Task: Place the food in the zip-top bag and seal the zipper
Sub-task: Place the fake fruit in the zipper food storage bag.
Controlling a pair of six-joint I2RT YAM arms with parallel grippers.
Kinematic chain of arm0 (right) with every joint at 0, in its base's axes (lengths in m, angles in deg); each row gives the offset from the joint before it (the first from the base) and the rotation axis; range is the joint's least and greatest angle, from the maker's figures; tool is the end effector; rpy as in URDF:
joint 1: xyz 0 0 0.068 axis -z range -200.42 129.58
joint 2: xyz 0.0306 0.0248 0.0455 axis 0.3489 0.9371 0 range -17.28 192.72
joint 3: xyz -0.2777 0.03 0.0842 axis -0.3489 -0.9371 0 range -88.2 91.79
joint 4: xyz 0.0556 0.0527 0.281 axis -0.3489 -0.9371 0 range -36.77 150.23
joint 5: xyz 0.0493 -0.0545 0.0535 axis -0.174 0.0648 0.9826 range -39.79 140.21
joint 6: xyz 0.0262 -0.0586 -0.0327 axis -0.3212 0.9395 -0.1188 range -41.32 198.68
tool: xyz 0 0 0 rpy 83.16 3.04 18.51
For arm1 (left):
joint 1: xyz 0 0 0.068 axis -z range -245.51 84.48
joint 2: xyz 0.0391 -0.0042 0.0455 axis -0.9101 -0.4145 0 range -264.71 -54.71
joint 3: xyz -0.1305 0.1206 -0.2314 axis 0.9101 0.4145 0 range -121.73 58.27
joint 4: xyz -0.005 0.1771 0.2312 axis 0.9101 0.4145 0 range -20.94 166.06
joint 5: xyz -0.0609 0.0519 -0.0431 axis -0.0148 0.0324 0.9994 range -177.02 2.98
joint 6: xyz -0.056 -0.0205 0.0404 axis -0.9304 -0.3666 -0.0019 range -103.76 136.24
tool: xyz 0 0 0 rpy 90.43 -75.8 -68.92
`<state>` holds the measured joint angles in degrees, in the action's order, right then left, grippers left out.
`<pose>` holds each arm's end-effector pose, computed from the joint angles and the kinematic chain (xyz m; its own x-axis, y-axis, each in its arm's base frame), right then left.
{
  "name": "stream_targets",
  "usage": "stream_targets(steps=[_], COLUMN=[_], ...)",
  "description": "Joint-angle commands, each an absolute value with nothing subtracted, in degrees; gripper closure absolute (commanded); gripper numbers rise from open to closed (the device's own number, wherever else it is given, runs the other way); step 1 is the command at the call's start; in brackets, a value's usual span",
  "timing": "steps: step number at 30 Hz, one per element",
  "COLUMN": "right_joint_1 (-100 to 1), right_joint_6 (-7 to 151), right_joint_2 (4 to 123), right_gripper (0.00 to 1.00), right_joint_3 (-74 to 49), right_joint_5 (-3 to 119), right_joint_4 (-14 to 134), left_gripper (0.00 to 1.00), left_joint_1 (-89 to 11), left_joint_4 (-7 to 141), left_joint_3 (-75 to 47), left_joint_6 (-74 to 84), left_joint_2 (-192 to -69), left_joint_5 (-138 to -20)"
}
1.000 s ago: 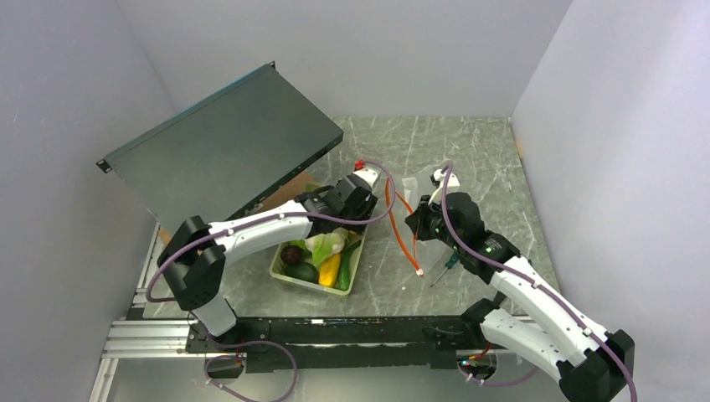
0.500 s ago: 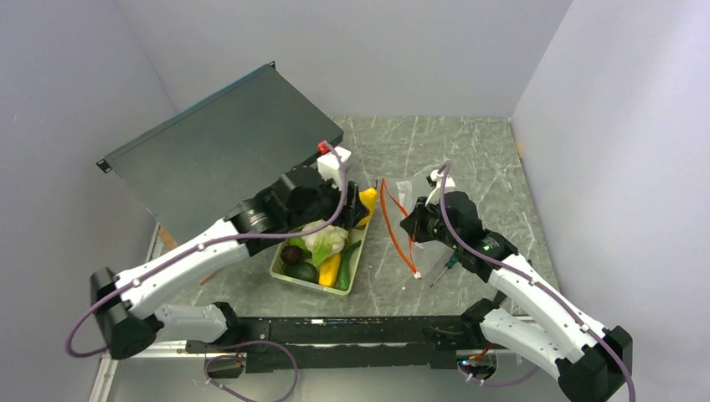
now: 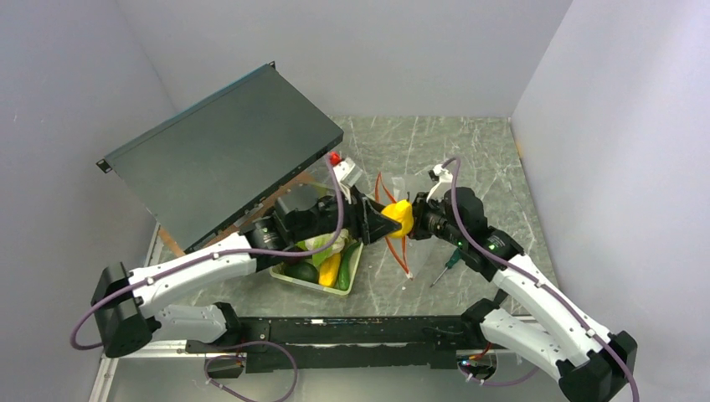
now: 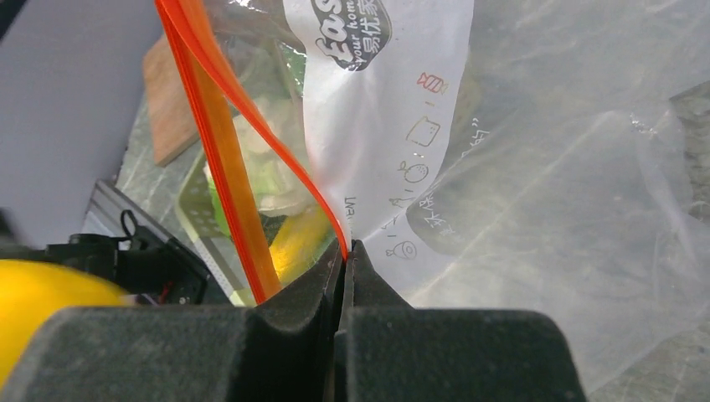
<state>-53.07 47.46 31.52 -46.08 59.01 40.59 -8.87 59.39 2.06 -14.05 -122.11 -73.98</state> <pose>0.1921 0.1340 0.2953 -0.6553 0.1884 -0.7315 -0.3614 0.7722 0.5226 0.1681 -0.2797 0.3769 -0.4856 -0.1561 -0.8602 0.8023 0.3112 -0.5094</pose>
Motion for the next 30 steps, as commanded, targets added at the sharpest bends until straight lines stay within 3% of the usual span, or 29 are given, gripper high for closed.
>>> stream_targets(steps=[1,10,17,30], right_joint_1=[-52.8,-52.9,-52.9,-52.8], right_joint_6=[44.0,41.9,43.8,46.6], right_joint_2=[28.1,23.6,22.7,23.0], right_gripper=[1.00,1.00,1.00,1.00], right_joint_3=[-44.3,-45.7,-44.1,-42.8], right_joint_5=[61.3,60.6,63.5,60.9], right_joint_4=[42.3,43.6,44.0,44.3], left_gripper=[0.95,0.96,0.99,0.99], left_joint_1=[-7.8,-6.2,-5.6,-5.4], left_joint_4=[47.9,47.7,57.2,66.9], left_joint_3=[5.5,12.4,9.6,3.3], left_joint_6=[-16.4,-15.5,-15.2,-22.1], left_joint_2=[-124.3,-121.6,-122.2,-124.6], left_joint_5=[-77.0,-86.8,-93.7,-90.6])
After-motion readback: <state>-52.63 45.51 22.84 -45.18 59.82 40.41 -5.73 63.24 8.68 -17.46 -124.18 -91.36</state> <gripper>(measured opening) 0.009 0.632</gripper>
